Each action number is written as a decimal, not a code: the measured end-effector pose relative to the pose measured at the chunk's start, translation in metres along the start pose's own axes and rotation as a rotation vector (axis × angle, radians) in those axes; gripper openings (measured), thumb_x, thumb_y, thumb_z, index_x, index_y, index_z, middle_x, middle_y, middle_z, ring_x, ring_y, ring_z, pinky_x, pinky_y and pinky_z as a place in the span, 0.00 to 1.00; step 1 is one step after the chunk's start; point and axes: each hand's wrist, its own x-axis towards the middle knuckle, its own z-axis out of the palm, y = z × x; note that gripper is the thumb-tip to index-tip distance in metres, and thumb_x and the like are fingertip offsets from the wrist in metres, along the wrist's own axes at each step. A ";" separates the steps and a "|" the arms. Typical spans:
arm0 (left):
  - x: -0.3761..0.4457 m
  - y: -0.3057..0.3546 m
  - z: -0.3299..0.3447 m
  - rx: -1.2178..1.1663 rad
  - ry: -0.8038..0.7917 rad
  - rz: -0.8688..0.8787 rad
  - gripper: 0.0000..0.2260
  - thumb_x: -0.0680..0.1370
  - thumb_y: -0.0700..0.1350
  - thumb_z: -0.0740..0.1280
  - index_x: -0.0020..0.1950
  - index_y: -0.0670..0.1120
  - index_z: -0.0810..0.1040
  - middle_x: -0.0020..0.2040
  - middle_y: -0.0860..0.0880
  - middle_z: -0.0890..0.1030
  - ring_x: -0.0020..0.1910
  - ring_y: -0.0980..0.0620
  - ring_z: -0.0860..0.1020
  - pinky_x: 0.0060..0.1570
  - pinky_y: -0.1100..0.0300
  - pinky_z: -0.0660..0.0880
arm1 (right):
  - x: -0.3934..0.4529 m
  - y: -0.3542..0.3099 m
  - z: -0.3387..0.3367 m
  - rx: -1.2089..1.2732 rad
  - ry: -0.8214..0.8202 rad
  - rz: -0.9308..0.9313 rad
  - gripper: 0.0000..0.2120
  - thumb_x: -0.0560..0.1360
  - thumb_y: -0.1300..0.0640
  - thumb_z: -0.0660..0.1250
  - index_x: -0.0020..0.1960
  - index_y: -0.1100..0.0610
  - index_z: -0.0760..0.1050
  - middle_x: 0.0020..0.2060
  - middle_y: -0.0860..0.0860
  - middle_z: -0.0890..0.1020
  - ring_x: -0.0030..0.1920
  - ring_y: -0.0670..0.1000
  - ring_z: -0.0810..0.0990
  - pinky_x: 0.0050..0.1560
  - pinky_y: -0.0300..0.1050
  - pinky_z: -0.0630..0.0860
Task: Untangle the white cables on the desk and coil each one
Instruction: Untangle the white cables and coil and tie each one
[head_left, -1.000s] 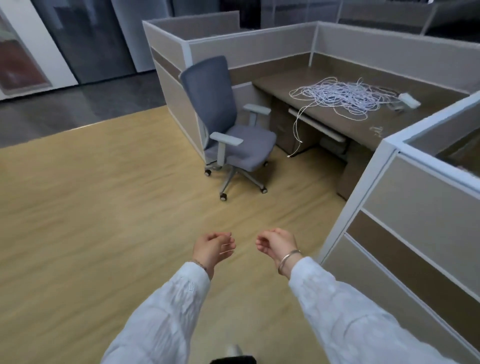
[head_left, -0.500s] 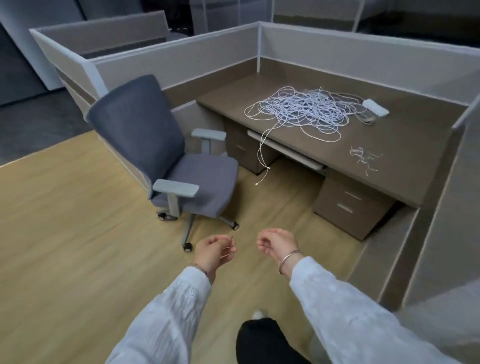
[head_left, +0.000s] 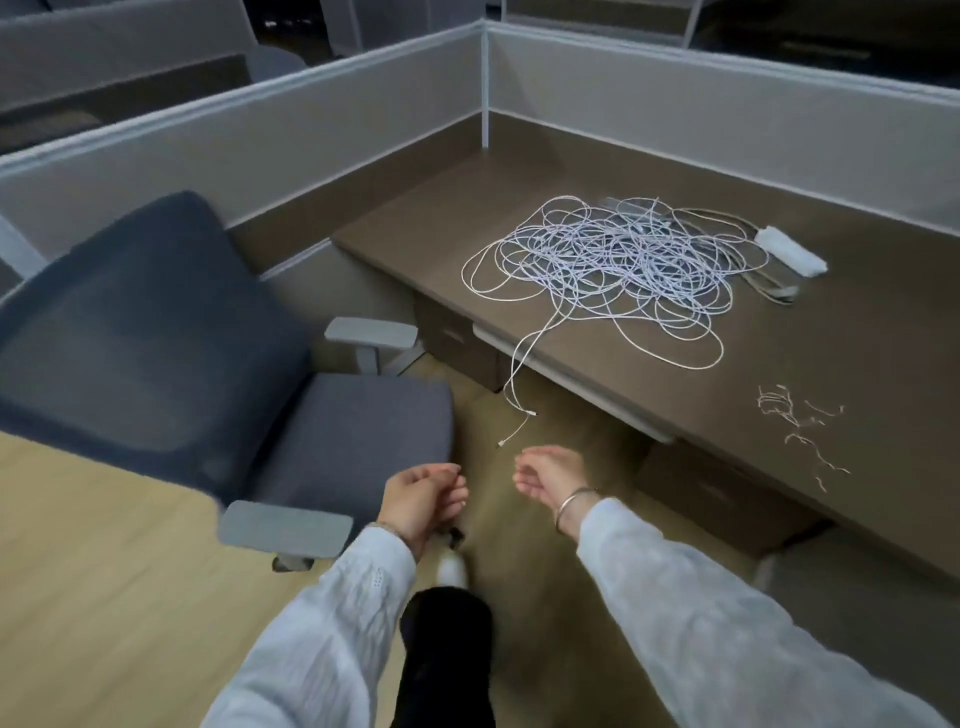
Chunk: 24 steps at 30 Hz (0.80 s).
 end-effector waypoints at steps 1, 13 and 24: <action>0.025 0.012 0.005 0.017 -0.013 -0.004 0.04 0.79 0.36 0.65 0.47 0.39 0.78 0.38 0.44 0.81 0.31 0.53 0.80 0.34 0.64 0.78 | 0.024 -0.010 0.009 0.002 0.032 0.006 0.06 0.72 0.70 0.67 0.44 0.61 0.75 0.31 0.56 0.78 0.26 0.48 0.77 0.28 0.38 0.77; 0.244 0.124 0.055 0.180 -0.154 -0.146 0.05 0.79 0.34 0.64 0.49 0.39 0.79 0.39 0.43 0.82 0.33 0.52 0.81 0.37 0.62 0.80 | 0.253 -0.082 0.064 -0.289 0.224 0.063 0.21 0.70 0.62 0.72 0.61 0.61 0.73 0.45 0.57 0.79 0.45 0.57 0.79 0.49 0.56 0.80; 0.332 0.122 0.097 0.253 -0.174 -0.282 0.08 0.78 0.32 0.64 0.56 0.37 0.77 0.42 0.43 0.79 0.39 0.49 0.78 0.43 0.58 0.77 | 0.334 -0.074 0.089 -0.253 0.085 0.154 0.08 0.72 0.60 0.71 0.35 0.55 0.76 0.32 0.55 0.79 0.38 0.54 0.77 0.45 0.51 0.78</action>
